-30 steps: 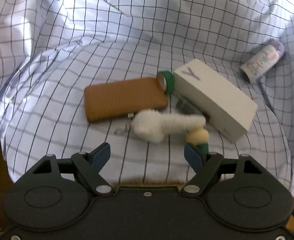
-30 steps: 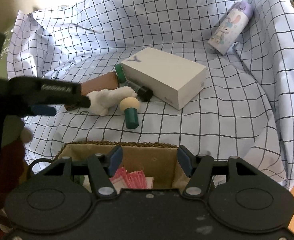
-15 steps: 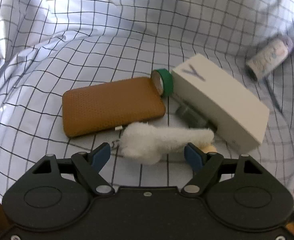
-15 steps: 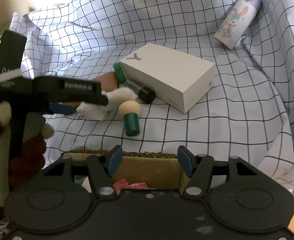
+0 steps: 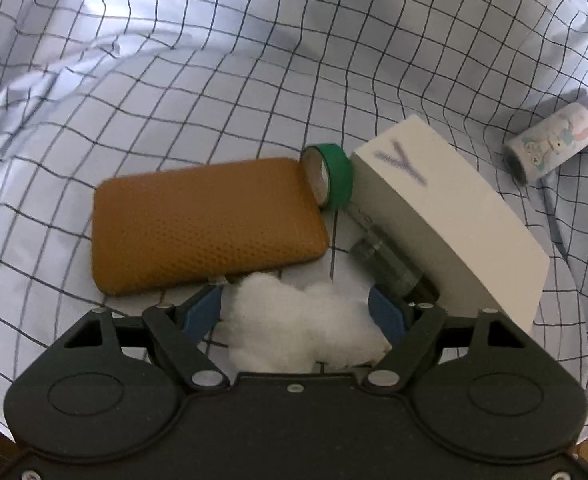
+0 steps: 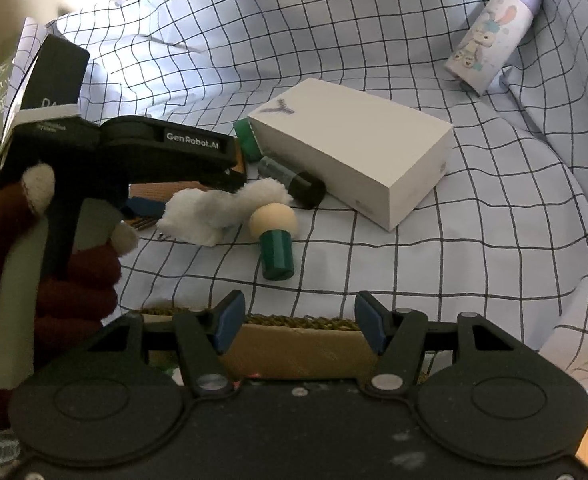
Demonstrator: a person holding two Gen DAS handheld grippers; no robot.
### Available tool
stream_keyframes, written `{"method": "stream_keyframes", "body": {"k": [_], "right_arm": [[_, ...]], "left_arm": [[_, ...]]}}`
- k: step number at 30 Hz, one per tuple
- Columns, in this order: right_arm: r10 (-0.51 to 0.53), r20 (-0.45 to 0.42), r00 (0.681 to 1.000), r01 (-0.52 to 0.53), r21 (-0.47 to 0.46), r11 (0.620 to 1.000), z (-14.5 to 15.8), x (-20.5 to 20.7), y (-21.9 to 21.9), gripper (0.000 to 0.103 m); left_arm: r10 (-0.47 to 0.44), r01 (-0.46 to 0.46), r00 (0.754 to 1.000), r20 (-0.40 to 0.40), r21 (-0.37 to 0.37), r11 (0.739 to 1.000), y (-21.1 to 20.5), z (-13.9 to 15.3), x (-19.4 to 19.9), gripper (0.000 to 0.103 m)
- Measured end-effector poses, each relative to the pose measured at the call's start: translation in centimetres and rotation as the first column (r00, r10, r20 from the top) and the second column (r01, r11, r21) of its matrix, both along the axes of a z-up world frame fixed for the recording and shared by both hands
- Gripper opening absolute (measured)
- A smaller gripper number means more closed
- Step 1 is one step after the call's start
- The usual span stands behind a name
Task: Organize soft objects
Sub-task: 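Grasp white fluffy toy with left tool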
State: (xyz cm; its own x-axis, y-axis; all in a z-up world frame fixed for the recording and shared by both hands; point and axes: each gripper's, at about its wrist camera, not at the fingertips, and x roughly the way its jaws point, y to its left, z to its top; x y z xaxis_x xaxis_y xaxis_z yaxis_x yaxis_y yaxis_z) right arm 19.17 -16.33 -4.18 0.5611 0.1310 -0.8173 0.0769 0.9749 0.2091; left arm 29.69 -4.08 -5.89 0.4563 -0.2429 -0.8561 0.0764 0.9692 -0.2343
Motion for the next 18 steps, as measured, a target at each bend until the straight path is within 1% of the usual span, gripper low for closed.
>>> {"method": "stream_keyframes", "body": {"k": [1,2,3,4,5,6,9,11,15,18], "right_arm": [[0.001,-0.002,1.000,-0.001,-0.002,1.000,-0.1,0.1,0.1,0.061],[0.001,-0.004,1.000,-0.001,-0.005,1.000,-0.2,0.2,0.1,0.061],[0.002,-0.005,1.000,-0.003,-0.009,1.000,-0.2,0.4,0.2,0.061],[0.004,-0.005,1.000,-0.004,-0.013,1.000,-0.3,0.5,0.4,0.061],[0.006,-0.006,1.000,-0.006,-0.019,1.000,-0.4,0.6,0.5,0.061],[0.010,-0.005,1.000,-0.010,-0.025,1.000,-0.4,0.8,0.7,0.061],[0.020,-0.006,1.000,-0.020,-0.047,0.999,-0.7,1.4,1.1,0.061],[0.025,-0.007,1.000,-0.025,-0.069,0.997,-0.9,1.9,1.5,0.061],[0.032,-0.006,0.999,-0.032,-0.098,0.995,-1.3,3.0,2.0,0.061],[0.040,-0.004,0.999,-0.040,-0.119,0.992,-1.5,3.9,2.6,0.061]], "left_arm": [[-0.002,0.002,1.000,0.005,-0.004,1.000,0.0,0.0,-0.2,0.072],[-0.008,0.008,1.000,0.011,-0.014,1.000,0.1,0.0,-0.3,0.064],[-0.011,0.011,1.000,0.017,-0.017,1.000,0.2,0.1,-0.4,0.060],[-0.012,0.012,0.999,0.031,-0.012,1.000,0.2,0.3,-0.5,0.052],[-0.016,0.016,0.999,0.045,-0.009,1.000,0.3,0.5,-0.6,0.040],[-0.020,0.021,0.998,0.057,-0.008,1.000,0.4,0.6,-0.7,0.031],[-0.027,0.030,0.998,0.061,-0.047,0.998,1.1,0.6,-0.8,0.031],[-0.023,0.026,0.997,0.071,-0.038,0.999,1.4,0.6,-1.0,0.030],[-0.003,0.007,0.997,0.082,-0.045,0.999,2.7,0.7,-1.6,0.030],[0.024,-0.020,0.994,0.107,-0.035,0.999,3.9,1.0,-2.2,0.030]]}}
